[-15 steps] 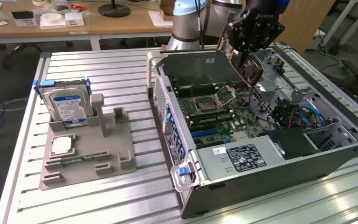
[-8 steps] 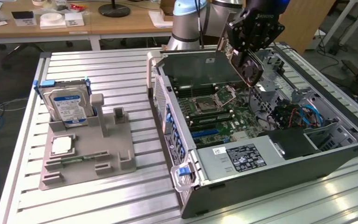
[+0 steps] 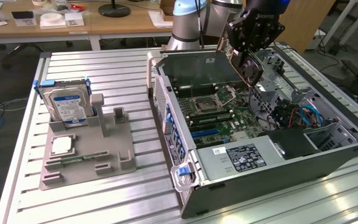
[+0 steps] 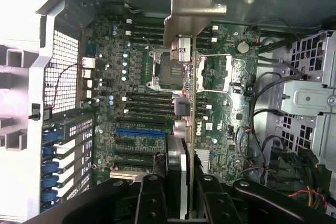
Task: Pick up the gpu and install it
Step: 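Insert the gpu into the slot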
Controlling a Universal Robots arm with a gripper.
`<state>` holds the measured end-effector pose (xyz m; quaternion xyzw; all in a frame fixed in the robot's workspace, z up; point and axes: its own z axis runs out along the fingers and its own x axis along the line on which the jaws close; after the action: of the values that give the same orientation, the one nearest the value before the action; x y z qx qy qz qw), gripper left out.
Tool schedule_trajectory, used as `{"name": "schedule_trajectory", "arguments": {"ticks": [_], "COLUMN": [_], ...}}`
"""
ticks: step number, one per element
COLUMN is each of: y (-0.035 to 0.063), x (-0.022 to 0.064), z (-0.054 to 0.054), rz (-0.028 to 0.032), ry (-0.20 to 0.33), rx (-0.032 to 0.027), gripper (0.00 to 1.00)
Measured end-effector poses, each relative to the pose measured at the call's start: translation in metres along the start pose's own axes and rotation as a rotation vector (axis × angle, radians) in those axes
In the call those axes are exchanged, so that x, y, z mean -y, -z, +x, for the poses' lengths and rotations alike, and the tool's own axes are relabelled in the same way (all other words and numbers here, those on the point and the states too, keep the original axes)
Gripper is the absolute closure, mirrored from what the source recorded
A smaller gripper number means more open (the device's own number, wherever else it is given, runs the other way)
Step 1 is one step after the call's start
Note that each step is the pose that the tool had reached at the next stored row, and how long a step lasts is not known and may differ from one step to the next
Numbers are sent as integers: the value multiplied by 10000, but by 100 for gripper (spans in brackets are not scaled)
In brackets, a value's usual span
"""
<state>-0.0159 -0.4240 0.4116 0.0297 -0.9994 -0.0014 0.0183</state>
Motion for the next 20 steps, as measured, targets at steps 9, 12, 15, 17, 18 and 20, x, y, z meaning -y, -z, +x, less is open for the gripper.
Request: {"name": "schedule_trajectory", "arguments": {"ticks": [9,12,15,17,18,20], "y": [0,0,0,0,0,0], "x": [0,0,0,0,0,0], "z": [0,0,0,0,0,0], "rz": [0,0,7,13,17,20], "ry": [-1,8,211,384,454,562], "rx": [0,0,-3,-4,-4,-6], "gripper": [72,72,72,72,72,72]}}
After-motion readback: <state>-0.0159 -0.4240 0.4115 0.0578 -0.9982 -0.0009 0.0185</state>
